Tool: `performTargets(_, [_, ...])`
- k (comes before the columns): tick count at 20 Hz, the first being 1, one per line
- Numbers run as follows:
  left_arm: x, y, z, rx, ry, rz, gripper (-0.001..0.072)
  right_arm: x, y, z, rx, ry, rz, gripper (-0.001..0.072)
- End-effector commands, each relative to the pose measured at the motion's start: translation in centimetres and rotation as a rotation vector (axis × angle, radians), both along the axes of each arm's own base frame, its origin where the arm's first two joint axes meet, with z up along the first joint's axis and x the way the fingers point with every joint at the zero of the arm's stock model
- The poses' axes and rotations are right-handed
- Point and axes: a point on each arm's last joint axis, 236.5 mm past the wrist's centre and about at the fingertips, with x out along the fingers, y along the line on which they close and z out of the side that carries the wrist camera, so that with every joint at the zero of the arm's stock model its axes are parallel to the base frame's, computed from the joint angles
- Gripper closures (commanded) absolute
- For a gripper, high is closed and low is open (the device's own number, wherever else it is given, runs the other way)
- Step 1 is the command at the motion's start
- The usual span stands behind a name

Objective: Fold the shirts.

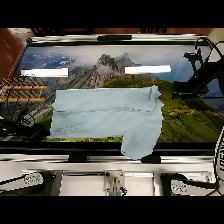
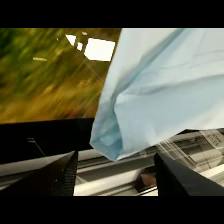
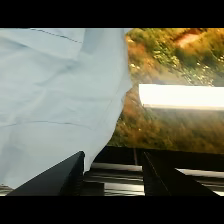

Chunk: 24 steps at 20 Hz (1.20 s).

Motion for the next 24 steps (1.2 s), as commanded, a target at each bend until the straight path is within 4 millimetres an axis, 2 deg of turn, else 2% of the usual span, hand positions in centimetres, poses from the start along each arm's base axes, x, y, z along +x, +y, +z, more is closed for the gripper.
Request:
performTargets(1, [0.7, -0.2, -1.3, 0.027, -0.050, 0.013, 0.0179, -0.5, -1.1, 0.0, -0.010, 0.016, -0.012, 0.0214])
performTargets(4, [2.0, -0.4, -1.3, 0.029, -0.094, 0.047, 0.0183, -1.4, -1.7, 0.0, -0.008, 0.053, -0.027, 0.0214])
performTargets(7, [2.5, -0.9, -1.1, 0.003, -0.108, 0.072, 0.0236, -1.7, -1.9, 0.0, -0.009, 0.065, -0.016, 0.0214])
performTargets(9, [2.3, -2.2, -0.8, -0.054, -0.107, 0.080, 0.0397, -1.7, -2.3, 0.0, -0.029, 0.066, -0.011, 0.0214])
performTargets(12, [1.2, -4.3, -0.3, -0.143, -0.121, 0.031, 0.0678, -1.9, -3.7, -0.1, -0.083, 0.073, -0.027, 0.0214])
performTargets(13, [0.8, -4.5, -0.4, -0.152, -0.112, 0.027, 0.0680, -1.9, -3.1, 0.0, -0.043, 0.072, -0.026, 0.0215])
performTargets(15, [0.8, -4.5, -0.4, -0.154, -0.112, 0.028, 0.0680, -2.4, -0.4, -0.5, 0.142, 0.087, -0.008, 0.0215])
performTargets(17, [0.7, -4.6, -0.3, -0.160, -0.108, 0.025, 0.0680, -5.4, 0.9, -2.8, 0.313, 0.175, -0.023, 0.0214])
performTargets(20, [0.8, -4.6, -0.2, -0.160, -0.112, 0.027, 0.0679, -12.2, 0.2, -8.3, 0.410, 0.362, -0.189, 0.0214])
performTargets(21, [0.8, -4.6, -0.2, -0.160, -0.112, 0.027, 0.0679, -14.0, 0.9, -10.0, 0.439, 0.398, -0.250, 0.0214])
performTargets(23, [0.9, -4.7, -0.1, -0.162, -0.115, 0.030, 0.0679, -14.7, 3.0, -12.4, 0.492, 0.327, -0.239, 0.0214])
performTargets(24, [1.3, -4.8, 0.2, -0.169, -0.128, 0.041, 0.0679, -14.9, 2.6, -14.0, 0.444, 0.300, -0.276, 0.0215])
